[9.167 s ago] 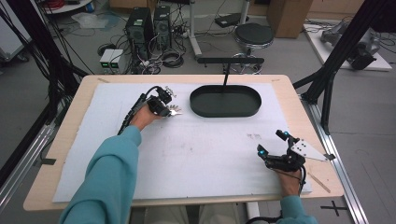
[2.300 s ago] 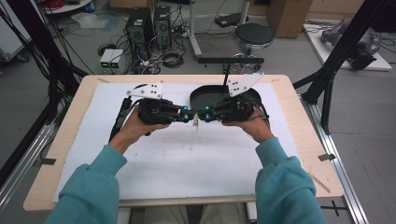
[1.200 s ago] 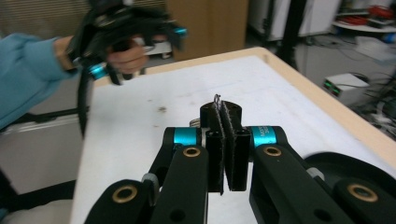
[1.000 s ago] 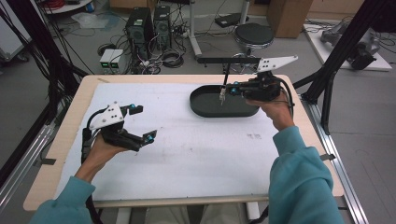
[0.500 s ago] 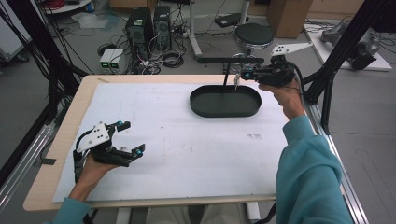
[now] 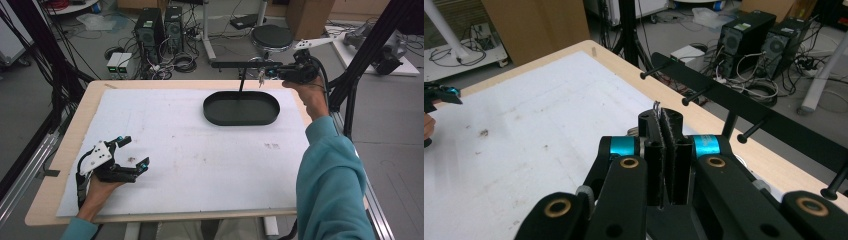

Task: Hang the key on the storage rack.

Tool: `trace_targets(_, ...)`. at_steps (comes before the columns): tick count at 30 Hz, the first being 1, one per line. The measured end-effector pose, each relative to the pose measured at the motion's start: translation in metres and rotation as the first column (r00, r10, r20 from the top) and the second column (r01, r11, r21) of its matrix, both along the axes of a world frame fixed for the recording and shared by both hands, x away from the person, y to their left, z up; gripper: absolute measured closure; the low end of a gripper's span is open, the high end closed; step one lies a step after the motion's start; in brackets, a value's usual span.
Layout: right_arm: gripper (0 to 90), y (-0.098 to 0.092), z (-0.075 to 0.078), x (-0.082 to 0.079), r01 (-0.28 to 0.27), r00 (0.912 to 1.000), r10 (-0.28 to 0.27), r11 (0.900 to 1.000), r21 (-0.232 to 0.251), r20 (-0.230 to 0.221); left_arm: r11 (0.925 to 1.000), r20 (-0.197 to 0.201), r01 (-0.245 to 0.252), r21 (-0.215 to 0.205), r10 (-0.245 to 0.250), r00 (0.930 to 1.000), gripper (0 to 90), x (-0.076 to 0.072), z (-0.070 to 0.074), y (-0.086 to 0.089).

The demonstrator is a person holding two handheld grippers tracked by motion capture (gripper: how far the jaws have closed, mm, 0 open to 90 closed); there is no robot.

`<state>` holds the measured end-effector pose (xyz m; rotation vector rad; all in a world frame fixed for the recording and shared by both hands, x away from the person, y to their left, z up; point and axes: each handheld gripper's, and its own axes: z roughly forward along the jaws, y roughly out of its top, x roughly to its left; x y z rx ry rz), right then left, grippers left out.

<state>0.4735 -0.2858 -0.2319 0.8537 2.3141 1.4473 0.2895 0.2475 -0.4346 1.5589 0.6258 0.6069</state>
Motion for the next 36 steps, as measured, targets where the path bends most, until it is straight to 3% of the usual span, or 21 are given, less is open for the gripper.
trace_targets(5,88.9,0.004,0.000,0.007,0.003,1.0000,-0.003,1.000,-0.020,0.006,0.9999,0.010,-0.013,0.002,0.013,0.9999,1.7,0.000,-0.007,0.002)
trace_targets(8,89.0,0.008,0.004,0.012,0.006,1.0000,-0.006,0.998,-0.062,0.007,0.9999,0.023,-0.015,-0.008,0.016,0.9996,1.7,-0.001,-0.010,0.003)
trace_targets(14,88.9,0.011,0.007,0.020,0.020,0.9998,-0.020,0.997,-0.075,0.002,0.9998,0.024,-0.016,-0.010,0.017,0.9996,1.7,-0.002,-0.017,0.004)
trace_targets(26,88.9,0.010,-0.004,0.034,0.052,0.9980,-0.056,0.991,-0.123,-0.029,0.9990,0.002,-0.028,-0.034,0.028,0.9996,1.7,-0.001,-0.019,0.006)
trace_targets(30,88.9,0.010,-0.008,0.039,0.060,0.9972,-0.066,0.986,-0.155,-0.036,0.9992,0.004,-0.028,-0.029,0.028,0.9996,1.7,-0.001,-0.019,0.005)
trace_targets(36,88.9,0.007,-0.019,0.046,0.085,0.9932,-0.097,0.983,-0.164,-0.065,0.9992,0.005,-0.029,-0.029,0.029,0.9996,1.7,-0.001,-0.019,0.005)
